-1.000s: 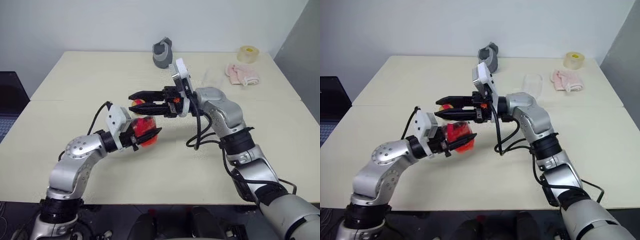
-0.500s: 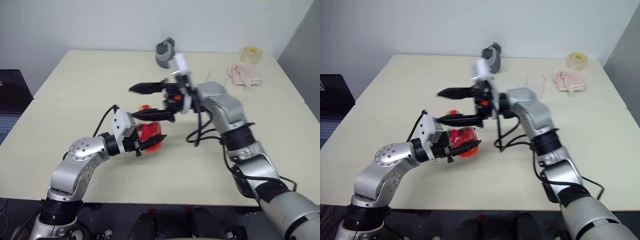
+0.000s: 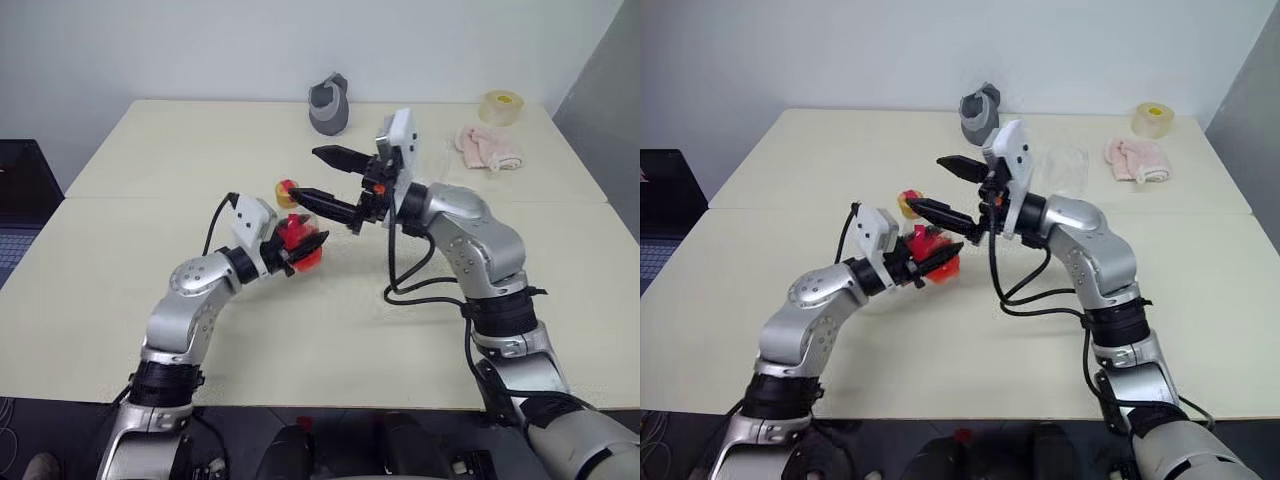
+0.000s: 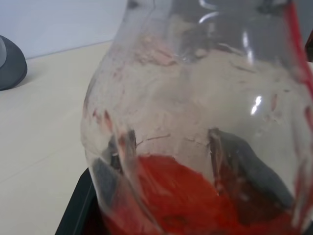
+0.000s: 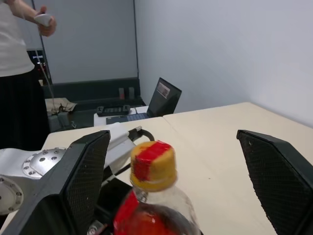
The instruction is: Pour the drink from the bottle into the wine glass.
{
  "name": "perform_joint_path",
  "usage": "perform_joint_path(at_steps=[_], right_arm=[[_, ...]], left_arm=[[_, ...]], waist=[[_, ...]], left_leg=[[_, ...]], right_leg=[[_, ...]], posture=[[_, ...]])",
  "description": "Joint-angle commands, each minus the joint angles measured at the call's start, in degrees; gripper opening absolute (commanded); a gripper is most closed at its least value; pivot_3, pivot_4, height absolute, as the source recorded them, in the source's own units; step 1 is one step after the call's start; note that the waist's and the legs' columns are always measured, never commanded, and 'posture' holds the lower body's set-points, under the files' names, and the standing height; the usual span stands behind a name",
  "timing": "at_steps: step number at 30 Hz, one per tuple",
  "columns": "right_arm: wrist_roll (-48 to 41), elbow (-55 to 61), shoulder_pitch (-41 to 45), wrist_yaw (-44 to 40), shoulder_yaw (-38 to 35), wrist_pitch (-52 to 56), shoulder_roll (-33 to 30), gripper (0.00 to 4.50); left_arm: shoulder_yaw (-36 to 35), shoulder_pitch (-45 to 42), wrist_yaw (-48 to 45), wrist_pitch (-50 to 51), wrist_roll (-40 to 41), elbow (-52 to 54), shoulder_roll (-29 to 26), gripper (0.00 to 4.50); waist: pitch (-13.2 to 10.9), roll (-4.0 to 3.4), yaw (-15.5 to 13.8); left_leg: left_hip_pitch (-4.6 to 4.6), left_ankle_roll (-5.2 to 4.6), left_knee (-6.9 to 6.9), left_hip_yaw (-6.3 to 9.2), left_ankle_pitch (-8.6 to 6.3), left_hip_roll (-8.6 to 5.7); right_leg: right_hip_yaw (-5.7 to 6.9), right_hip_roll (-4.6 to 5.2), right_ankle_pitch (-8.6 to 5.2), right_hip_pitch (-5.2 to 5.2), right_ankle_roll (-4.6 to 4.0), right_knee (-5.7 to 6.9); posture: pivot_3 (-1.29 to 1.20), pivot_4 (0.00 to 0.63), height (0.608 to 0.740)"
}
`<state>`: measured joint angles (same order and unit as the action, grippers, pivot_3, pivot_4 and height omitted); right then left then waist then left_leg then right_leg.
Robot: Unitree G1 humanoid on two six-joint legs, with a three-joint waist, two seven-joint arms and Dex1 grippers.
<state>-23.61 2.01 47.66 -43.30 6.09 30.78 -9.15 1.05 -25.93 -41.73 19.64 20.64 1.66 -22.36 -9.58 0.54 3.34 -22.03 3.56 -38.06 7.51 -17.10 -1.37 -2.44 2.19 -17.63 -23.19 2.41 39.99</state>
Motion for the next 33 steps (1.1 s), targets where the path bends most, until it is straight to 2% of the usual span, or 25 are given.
perform_joint_path(at_steps=[1, 7, 11, 15, 21, 27, 33], right_arm=[[1.09, 0.9, 0.99, 1.73, 1.03, -1.19, 0.95, 4.44], [3.54, -2.21, 2.3, 3.01, 2.62, -3.32, 2.14, 4.44], [5.23, -4.61, 2.53, 4.15, 2.63, -5.09, 2.75, 4.44], [5.53, -5.51, 2.68, 4.11, 2.3, -5.73, 2.91, 3.54], [5.38, -5.83, 2.88, 3.54, 2.0, -6.33, 2.94, 1.38], [4.29, -5.7, 3.46, 1.47, 1.98, -6.79, 2.66, 1.31], [-1.91, -9.32, 7.04, -11.31, 1.94, -6.58, 2.08, 1.31]], left_arm=[[0.48, -3.23, 0.45, -2.19, -0.55, -1.27, 1.87, 2.23], [1.95, -4.03, 0.36, -3.7, -1.99, -2.68, 4.67, 2.23], [1.93, -3.33, -0.18, -3.33, -1.96, -1.56, 4.64, 2.23], [1.64, -3.04, -0.7, -3.2, -1.99, -1.34, 4.14, 2.23], [1.36, -3.25, -0.6, -3.12, -2.07, -1.35, 3.91, 2.23], [1.29, -1.18, -0.59, -1.85, -1.35, 2.4, 3.11, 2.23], [1.51, 7.31, -3.51, 4.93, 3.86, 18.23, -2.04, 2.23]], waist=[[0.0, 0.0, 0.0], [0.0, 0.0, 0.17], [0.0, 0.01, 0.2], [0.0, 0.0, 0.19], [0.0, 0.0, 0.24], [0.0, 0.0, 0.38], [0.0, 0.0, 1.48]], left_leg=[[-0.01, 0.0, -0.01, -0.01, 0.0, -0.01], [0.01, 0.02, 0.0, 0.0, 0.01, 0.02], [0.01, 0.02, 0.0, 0.0, 0.01, 0.02], [0.01, 0.02, 0.0, 0.0, 0.01, 0.01], [0.01, 0.02, -0.01, 0.01, 0.01, 0.02], [0.01, 0.02, -0.01, 0.0, 0.02, 0.01], [0.02, 0.02, 0.02, 0.0, 0.01, 0.07]], right_leg=[[0.0, 0.0, 0.0, 0.0, 0.0, 0.0], [0.0, 0.0, 0.0, 0.0, 0.0, 0.02], [-0.01, 0.0, 0.0, 0.0, 0.0, 0.02], [-0.01, 0.0, 0.0, -0.01, 0.0, 0.02], [-0.01, 0.0, 0.0, -0.01, 0.0, 0.02], [-0.01, 0.0, 0.0, -0.01, 0.0, 0.02], [-0.02, 0.0, 0.0, -0.01, 0.0, 0.04]], posture=[[0.0, 0.15, 0.74], [0.0, 0.15, 0.74], [0.0, 0.15, 0.74], [0.0, 0.15, 0.74], [0.0, 0.15, 0.74], [0.0, 0.15, 0.74], [0.0, 0.15, 0.74]])
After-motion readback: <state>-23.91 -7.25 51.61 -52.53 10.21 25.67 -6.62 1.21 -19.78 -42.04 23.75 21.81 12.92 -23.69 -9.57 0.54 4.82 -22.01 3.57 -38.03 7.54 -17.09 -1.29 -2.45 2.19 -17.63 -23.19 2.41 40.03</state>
